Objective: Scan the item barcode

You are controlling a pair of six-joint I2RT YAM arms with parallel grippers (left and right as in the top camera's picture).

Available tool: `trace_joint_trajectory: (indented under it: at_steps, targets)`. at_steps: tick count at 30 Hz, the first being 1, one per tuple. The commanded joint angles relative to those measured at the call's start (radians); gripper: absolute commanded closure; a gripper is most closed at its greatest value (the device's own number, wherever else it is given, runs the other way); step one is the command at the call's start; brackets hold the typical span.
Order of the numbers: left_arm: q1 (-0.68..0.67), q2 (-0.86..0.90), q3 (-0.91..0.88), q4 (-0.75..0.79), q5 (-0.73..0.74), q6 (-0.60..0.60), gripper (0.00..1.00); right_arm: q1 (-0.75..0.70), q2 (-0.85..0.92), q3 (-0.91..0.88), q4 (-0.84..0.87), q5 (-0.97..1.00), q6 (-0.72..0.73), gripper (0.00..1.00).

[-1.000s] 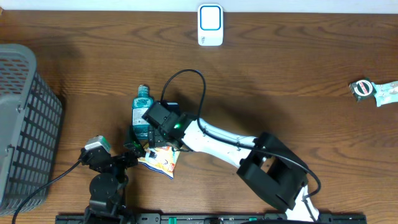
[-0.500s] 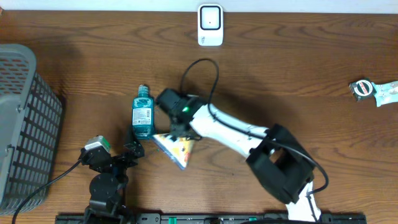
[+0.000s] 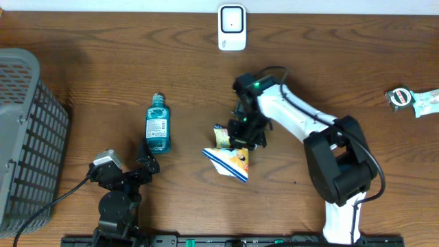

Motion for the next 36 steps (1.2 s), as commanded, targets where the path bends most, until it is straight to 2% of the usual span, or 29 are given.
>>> trace_joint_trajectory:
  at_steps: [1,7,14,19,24,27,28,29,30,31,32,36]
  targets:
    - [0.001,-0.002,-0.018,-0.025,-0.006,-0.006,0.02,-0.068,0.005,-0.007,-0.080,-0.342,-0.053,0.99]
    - [0.001,-0.002,-0.018,-0.025,-0.006,-0.006,0.02,-0.172,0.005,-0.007,-0.142,-0.559,-0.053,0.99]
    - [0.001,-0.002,-0.018,-0.025,-0.006,-0.006,0.02,-0.259,0.005,-0.007,-0.240,-0.674,-0.027,0.99]
    - [0.001,-0.002,-0.018,-0.025,-0.006,-0.006,0.02,-0.282,0.005,-0.007,-0.229,-0.521,-0.095,0.99]
    - [0.001,-0.002,-0.018,-0.025,-0.006,-0.006,0.02,-0.282,0.005,-0.007,-0.092,-0.306,-0.481,0.99]
    - [0.001,-0.002,-0.018,-0.025,-0.006,-0.006,0.02,-0.270,0.005,-0.007,-0.052,-0.076,-0.529,0.96]
    - [0.001,-0.002,-0.018,-0.025,-0.006,-0.006,0.02,-0.265,0.005,-0.007,-0.040,-0.016,-0.528,0.87]
    - [0.001,-0.002,-0.018,-0.025,-0.006,-0.006,0.02,-0.261,0.005,-0.007,-0.024,0.039,-0.528,0.70]
    - [0.001,-0.002,-0.018,-0.025,-0.006,-0.006,0.02,-0.256,0.005,-0.007,-0.003,0.099,-0.524,0.42]
    - [0.001,-0.002,-0.018,-0.025,-0.006,-0.006,0.02,-0.253,0.005,-0.007,0.016,0.140,-0.515,0.05]
    - [0.001,-0.002,-0.018,-0.025,-0.006,-0.006,0.02,-0.250,0.005,-0.007,0.037,0.166,-0.508,0.01]
    - [0.001,-0.002,-0.018,-0.025,-0.006,-0.006,0.02,-0.251,0.005,-0.006,0.101,0.166,-0.476,0.01]
